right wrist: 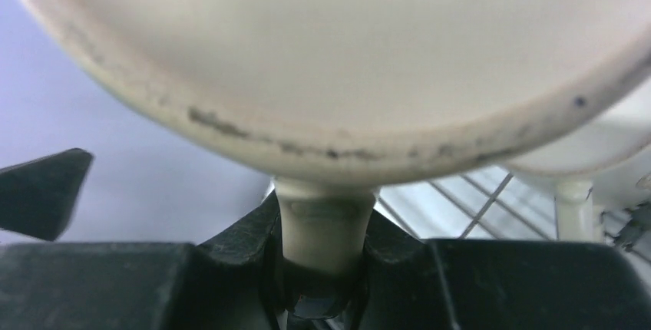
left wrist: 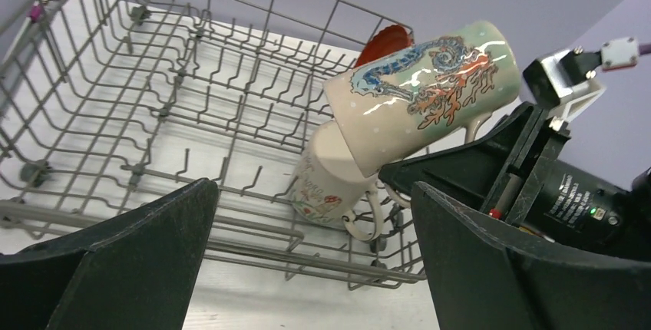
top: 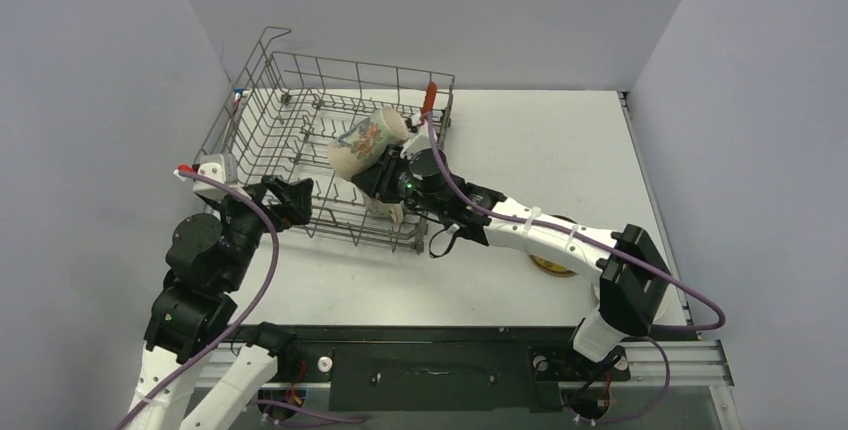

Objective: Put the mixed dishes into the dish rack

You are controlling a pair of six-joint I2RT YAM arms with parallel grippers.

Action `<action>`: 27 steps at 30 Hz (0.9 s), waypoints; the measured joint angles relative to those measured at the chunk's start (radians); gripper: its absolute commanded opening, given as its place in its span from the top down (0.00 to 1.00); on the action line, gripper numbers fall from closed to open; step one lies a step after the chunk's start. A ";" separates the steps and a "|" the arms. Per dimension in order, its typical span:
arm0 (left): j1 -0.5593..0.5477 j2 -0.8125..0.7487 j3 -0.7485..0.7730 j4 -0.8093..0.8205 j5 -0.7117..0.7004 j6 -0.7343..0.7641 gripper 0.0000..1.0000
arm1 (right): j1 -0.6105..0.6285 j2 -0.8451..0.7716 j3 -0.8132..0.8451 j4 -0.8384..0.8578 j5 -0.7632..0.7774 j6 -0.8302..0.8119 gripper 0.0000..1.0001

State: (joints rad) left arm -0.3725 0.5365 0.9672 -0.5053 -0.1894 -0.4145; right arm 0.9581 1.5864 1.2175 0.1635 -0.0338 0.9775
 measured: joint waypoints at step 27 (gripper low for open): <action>-0.019 -0.208 -0.137 -0.086 -0.224 0.165 0.04 | 0.095 0.435 0.670 -0.631 0.272 -0.614 1.00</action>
State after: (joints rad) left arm -0.3912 0.3286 0.8307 -0.5915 -0.4129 -0.2497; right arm 1.0531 2.0216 1.8877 -0.4675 0.2379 0.3634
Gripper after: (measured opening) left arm 0.966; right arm 0.193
